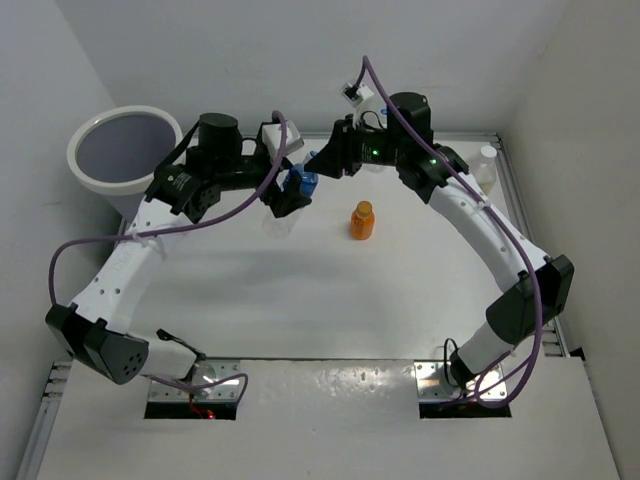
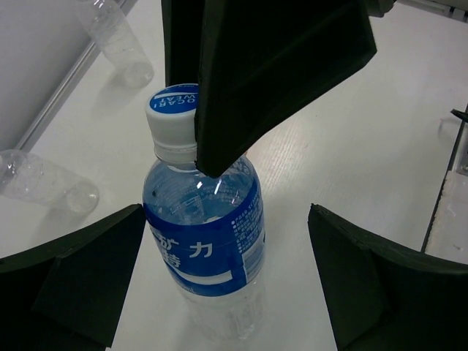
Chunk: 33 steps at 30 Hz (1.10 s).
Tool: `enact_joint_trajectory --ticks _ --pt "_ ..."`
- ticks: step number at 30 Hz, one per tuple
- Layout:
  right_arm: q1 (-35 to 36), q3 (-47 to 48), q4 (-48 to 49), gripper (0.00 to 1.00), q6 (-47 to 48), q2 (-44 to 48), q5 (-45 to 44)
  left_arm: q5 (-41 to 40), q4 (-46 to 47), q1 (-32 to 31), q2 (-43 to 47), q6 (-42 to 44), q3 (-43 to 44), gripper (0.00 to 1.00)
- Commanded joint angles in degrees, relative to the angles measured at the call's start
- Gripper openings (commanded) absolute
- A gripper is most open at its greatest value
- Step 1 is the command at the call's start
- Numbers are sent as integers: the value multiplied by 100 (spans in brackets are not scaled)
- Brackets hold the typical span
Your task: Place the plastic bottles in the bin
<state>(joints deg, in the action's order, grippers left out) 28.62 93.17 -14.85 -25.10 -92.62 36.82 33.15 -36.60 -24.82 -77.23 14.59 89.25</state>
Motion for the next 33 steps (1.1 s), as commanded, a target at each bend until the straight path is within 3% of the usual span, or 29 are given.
enact_joint_trajectory --ticks 1,9,10,13,14,15,16,17,18,20,23,25,30,33 --pt "3 255 509 0 -381 253 334 -107 188 -137 -55 -43 -57 100" --pt "-41 272 694 0 -680 358 528 -1205 575 -190 -125 -510 -163 94" --pt "-41 281 703 0 -698 359 528 -1275 575 -190 -125 -510 -163 92" --pt "-58 272 668 1 -646 350 520 -1276 715 -138 -125 -562 -163 72" --pt "-67 264 563 9 -636 341 493 -1276 716 -137 -125 -562 -163 65" --pt "-76 272 510 25 -610 341 406 -1345 794 -42 -56 -632 -163 44" --pt "-93 255 492 44 -645 315 370 -1433 856 20 14 -781 -163 34" --pt "-181 176 527 72 -645 315 361 -1573 908 204 15 -782 -102 27" --pt "-208 141 510 82 -654 323 239 -1679 961 310 15 -852 -14 20" --pt "-427 62 518 94 -697 262 133 -2046 962 738 15 -922 371 17" --pt "-707 -149 440 95 -472 288 -78 -2793 962 1346 -221 -1167 1082 7" --pt "-779 -342 178 96 -207 253 -384 -3357 962 2136 -616 -1230 1470 5" --pt "-797 -984 -105 96 1049 218 -1080 -2614 1067 3797 -1364 -1467 2358 4" --pt "-797 -1300 -149 97 1603 139 -1387 -2383 1199 4151 -1689 -1529 2413 4"
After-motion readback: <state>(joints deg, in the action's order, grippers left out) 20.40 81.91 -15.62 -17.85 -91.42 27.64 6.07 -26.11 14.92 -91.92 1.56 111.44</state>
